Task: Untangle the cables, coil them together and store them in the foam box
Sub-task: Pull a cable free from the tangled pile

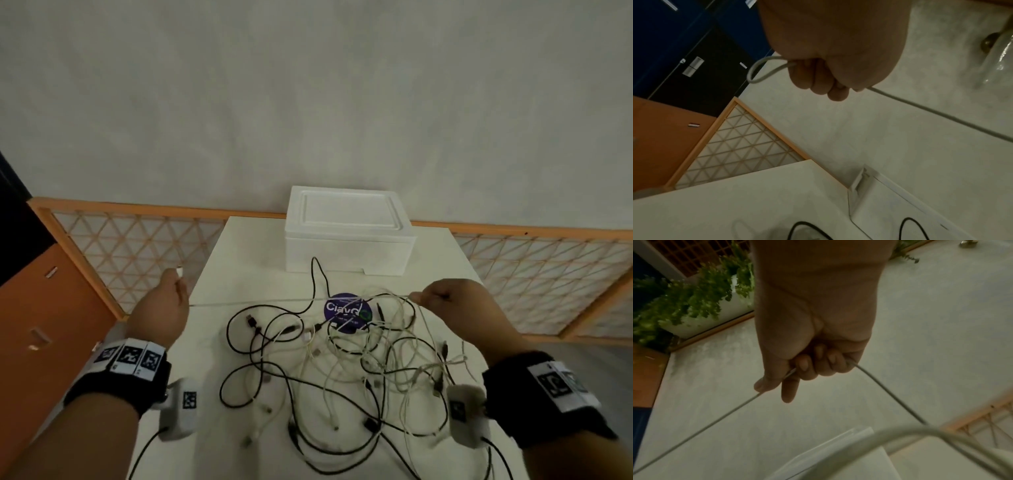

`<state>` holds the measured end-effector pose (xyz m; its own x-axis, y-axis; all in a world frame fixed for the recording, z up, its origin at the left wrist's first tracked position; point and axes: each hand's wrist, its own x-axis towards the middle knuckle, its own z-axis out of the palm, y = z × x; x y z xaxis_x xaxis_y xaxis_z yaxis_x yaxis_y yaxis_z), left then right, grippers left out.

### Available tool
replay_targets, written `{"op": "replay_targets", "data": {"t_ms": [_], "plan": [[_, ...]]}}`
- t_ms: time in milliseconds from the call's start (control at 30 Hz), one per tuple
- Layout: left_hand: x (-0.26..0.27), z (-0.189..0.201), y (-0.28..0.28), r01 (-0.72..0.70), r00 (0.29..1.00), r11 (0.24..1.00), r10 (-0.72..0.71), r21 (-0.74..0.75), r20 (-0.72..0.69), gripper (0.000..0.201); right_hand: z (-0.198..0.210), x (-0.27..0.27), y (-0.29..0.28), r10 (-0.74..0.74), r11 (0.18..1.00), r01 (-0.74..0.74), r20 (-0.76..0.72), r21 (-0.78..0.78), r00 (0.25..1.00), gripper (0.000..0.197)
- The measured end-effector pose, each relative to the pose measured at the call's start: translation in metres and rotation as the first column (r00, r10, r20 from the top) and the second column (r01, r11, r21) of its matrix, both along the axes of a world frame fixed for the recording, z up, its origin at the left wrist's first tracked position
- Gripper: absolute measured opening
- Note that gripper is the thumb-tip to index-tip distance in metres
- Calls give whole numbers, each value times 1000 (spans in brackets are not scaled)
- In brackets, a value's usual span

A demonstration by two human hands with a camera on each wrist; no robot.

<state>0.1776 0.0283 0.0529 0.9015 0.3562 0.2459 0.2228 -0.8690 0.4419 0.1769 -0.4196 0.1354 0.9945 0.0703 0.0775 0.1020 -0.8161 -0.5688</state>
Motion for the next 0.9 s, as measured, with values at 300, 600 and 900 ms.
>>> {"op": "replay_targets", "data": {"t_ms": [300,600,900], "plan": [[-23,57,-137,602,797,798,-602,31,51,42,-8,-13,94,387,905,-388,-41,-173,921,26],[-23,60,-149,519,854,825,-489,-224,178,27,18,-11,74,288,957,-289,65,8,955,19],[-11,67,-52,187,960,971,-147,-152,239,28,-6,-4,10,52,995,-54,32,80,998,20]]}}
